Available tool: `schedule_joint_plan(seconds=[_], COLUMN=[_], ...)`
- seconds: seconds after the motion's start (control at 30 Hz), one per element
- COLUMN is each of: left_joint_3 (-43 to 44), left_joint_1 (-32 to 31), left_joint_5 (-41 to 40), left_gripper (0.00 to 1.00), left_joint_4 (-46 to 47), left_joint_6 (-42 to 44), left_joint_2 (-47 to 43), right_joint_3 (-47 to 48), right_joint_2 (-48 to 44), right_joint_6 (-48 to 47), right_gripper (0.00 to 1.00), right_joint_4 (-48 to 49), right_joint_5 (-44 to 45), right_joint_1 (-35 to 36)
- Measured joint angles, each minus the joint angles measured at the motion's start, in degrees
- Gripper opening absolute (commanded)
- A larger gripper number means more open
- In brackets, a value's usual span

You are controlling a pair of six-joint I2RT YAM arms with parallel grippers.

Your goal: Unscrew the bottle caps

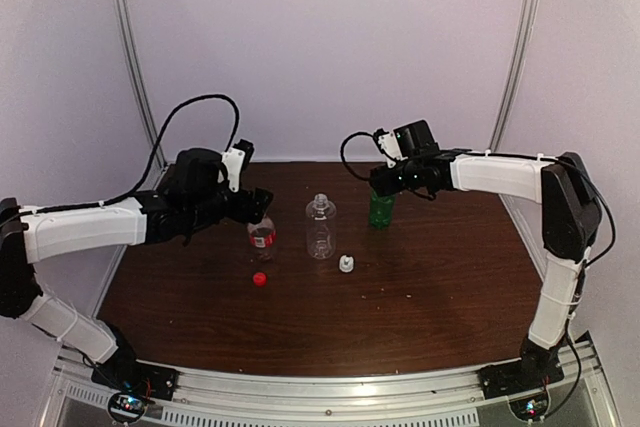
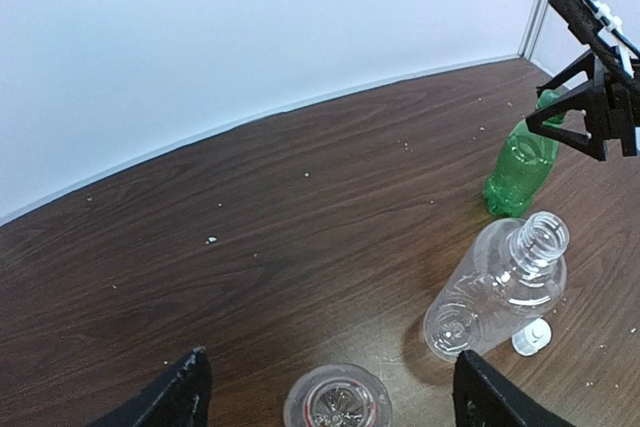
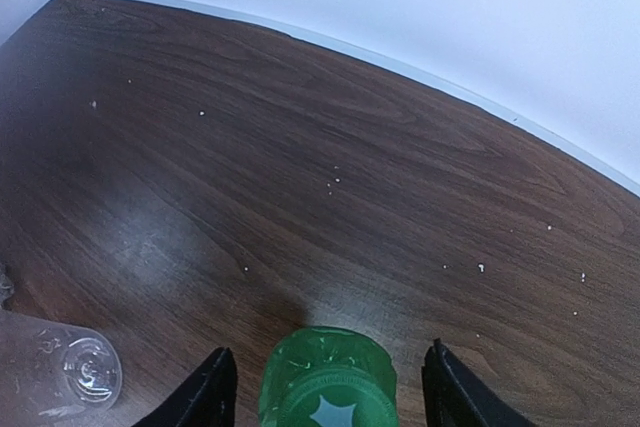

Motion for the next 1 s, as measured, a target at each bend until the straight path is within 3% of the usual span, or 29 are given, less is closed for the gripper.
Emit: schedule_joint_plan(seconds=[0.53, 0.77, 1.0], left_joint_3=[0.0, -0.09, -0.09], left_joint_1=[0.0, 0.0, 0.0], left_joint_5=[0.66, 2.89, 5.29], left_gripper=[0.98, 0.98, 0.98], left_joint_4=[-0.48, -0.48, -0.42], left_joint_6=[-0.04, -0.04, -0.46], left_joint_2=[-5.4, -9.38, -11.85], right_joint_3=[0.72, 0.63, -0.59], right_joint_2=[0.72, -1.31, -11.02], right_joint_6=[-0.28, -0.76, -0.92], right_gripper=[0.23, 0.19, 0.15], right_joint_4=[-1.66, -4.68, -9.05], right_joint_5=[-1.05, -0.98, -1.2], right_joint_1=[-0.37, -0.5, -0.5])
